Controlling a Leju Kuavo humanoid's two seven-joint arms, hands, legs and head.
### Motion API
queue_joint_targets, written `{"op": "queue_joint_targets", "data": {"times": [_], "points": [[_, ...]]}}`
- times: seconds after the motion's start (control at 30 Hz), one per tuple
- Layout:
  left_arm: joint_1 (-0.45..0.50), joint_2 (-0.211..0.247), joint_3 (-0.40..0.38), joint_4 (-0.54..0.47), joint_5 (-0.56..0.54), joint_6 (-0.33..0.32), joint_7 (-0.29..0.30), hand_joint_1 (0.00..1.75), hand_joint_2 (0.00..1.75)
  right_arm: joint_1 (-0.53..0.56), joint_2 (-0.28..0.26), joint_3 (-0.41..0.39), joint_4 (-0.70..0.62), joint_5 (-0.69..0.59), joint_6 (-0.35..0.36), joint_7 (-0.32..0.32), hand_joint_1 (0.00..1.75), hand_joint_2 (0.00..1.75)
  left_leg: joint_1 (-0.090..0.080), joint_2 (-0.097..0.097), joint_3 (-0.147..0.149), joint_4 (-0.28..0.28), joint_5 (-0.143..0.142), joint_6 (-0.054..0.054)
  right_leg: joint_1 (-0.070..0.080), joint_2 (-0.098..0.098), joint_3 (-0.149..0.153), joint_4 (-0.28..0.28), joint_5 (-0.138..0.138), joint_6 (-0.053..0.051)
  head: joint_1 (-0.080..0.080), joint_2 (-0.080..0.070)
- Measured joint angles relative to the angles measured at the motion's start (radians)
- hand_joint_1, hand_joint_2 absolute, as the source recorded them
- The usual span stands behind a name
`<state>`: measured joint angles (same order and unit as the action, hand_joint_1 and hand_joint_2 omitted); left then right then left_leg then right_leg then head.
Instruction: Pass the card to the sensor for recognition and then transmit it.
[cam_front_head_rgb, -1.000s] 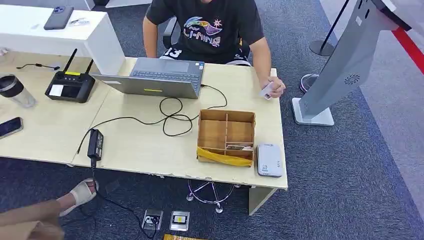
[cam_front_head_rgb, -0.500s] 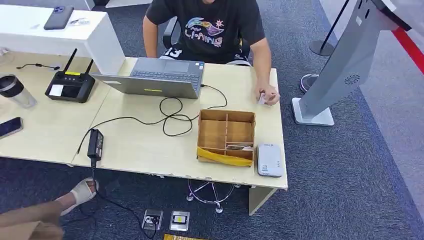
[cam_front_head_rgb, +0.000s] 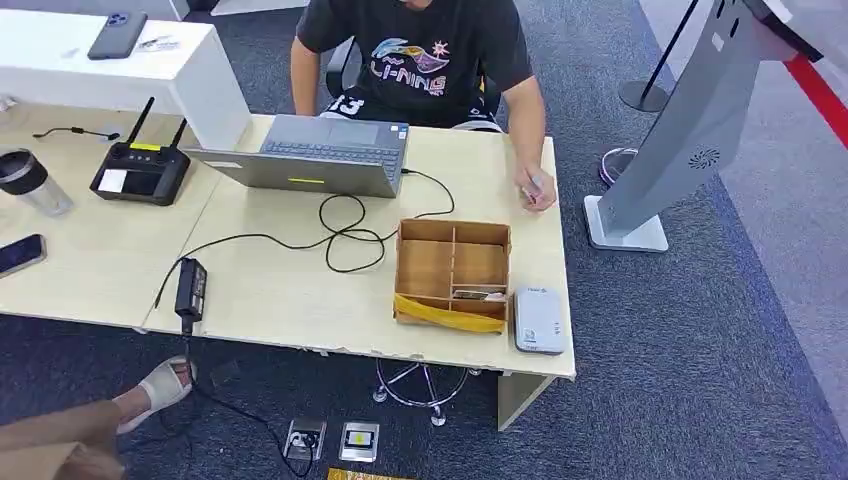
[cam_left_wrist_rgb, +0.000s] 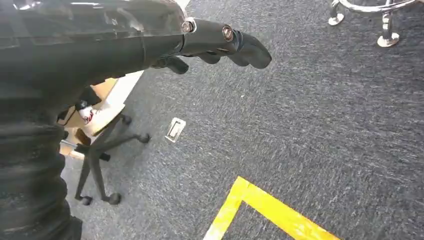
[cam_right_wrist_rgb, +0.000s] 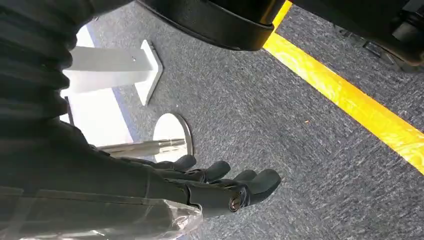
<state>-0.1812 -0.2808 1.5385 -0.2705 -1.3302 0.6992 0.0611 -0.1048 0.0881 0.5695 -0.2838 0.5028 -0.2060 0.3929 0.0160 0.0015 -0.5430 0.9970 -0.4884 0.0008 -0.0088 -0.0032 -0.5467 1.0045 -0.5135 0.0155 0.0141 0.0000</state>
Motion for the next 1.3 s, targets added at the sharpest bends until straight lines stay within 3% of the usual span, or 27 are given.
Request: {"op": "queue_joint_targets", "data": {"times": [0.23, 1.03, 1.13, 1.3], "points": [[0.000, 0.000, 0.000, 0.002, -0.003, 0.000, 0.026, 0.00, 1.75, -0.003, -0.001, 0.014, 0.000, -0.001, 0.010, -0.003, 0.00, 1.75, 0.000, 0.000, 0.000, 0.000, 0.000, 0.000, 0.000, 0.000, 0.000, 0.000, 0.000, 0.000, 0.000, 0.000], [0.000, 0.011, 0.000, 0.027, -0.029, 0.000, 0.009, 0.00, 1.75, -0.001, -0.004, 0.016, 0.004, -0.041, 0.006, -0.022, 0.00, 1.75, 0.000, 0.000, 0.000, 0.000, 0.000, 0.000, 0.000, 0.000, 0.000, 0.000, 0.000, 0.000, 0.000, 0.000], [0.000, 0.013, 0.000, 0.030, 0.036, 0.000, 0.011, 0.00, 1.75, -0.001, -0.004, 0.016, 0.004, -0.047, 0.007, -0.024, 0.00, 1.75, 0.000, 0.000, 0.000, 0.000, 0.000, 0.000, 0.000, 0.000, 0.000, 0.000, 0.000, 0.000, 0.000, 0.000], [0.000, 0.013, 0.000, 0.053, 0.436, 0.000, 0.048, 0.00, 1.75, -0.001, -0.007, 0.025, 0.005, -0.063, 0.003, -0.040, 0.00, 1.75, 0.000, 0.000, 0.000, 0.000, 0.000, 0.000, 0.000, 0.000, 0.000, 0.000, 0.000, 0.000, 0.000, 0.000]]}}
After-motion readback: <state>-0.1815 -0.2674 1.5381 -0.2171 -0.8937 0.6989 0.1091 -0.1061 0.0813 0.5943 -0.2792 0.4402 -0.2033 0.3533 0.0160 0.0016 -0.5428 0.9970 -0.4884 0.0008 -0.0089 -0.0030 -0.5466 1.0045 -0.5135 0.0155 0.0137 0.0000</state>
